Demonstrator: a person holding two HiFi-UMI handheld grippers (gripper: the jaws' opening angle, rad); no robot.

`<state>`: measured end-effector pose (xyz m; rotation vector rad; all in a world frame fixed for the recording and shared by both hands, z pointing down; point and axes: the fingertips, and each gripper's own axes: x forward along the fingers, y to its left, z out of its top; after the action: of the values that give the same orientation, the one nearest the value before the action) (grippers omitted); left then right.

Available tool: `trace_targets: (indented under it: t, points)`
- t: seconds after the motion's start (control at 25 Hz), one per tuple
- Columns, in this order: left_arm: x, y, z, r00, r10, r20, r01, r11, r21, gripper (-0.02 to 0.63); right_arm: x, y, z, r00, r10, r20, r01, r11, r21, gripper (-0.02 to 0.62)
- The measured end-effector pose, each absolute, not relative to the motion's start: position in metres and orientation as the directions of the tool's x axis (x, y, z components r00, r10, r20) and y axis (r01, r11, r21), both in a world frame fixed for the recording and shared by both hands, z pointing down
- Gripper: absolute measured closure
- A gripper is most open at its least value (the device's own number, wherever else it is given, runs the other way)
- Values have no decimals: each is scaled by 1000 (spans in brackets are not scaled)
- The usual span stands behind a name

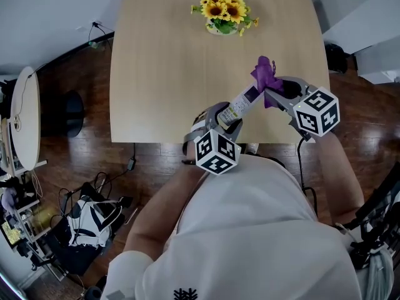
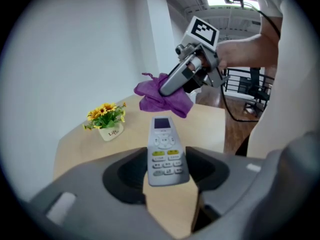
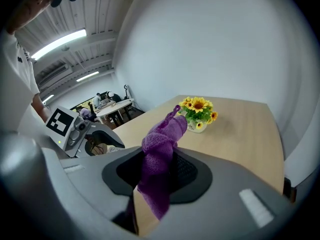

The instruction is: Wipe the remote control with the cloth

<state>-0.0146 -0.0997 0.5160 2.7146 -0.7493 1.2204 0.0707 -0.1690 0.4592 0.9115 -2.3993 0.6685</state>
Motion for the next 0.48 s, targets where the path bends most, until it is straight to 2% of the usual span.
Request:
trace_targets:
  t: [0.28,0.48]
  points:
    - [-21,-104,528,550,-408,729,-483,-867,-120,347,76,-170,460,-650,-490,581,-722,636,-271,469]
    - [-46,-129,562,487,-457,744,-580,-807,-116,348,77,-160,466,-650,-480,589,-725,625,-291,469]
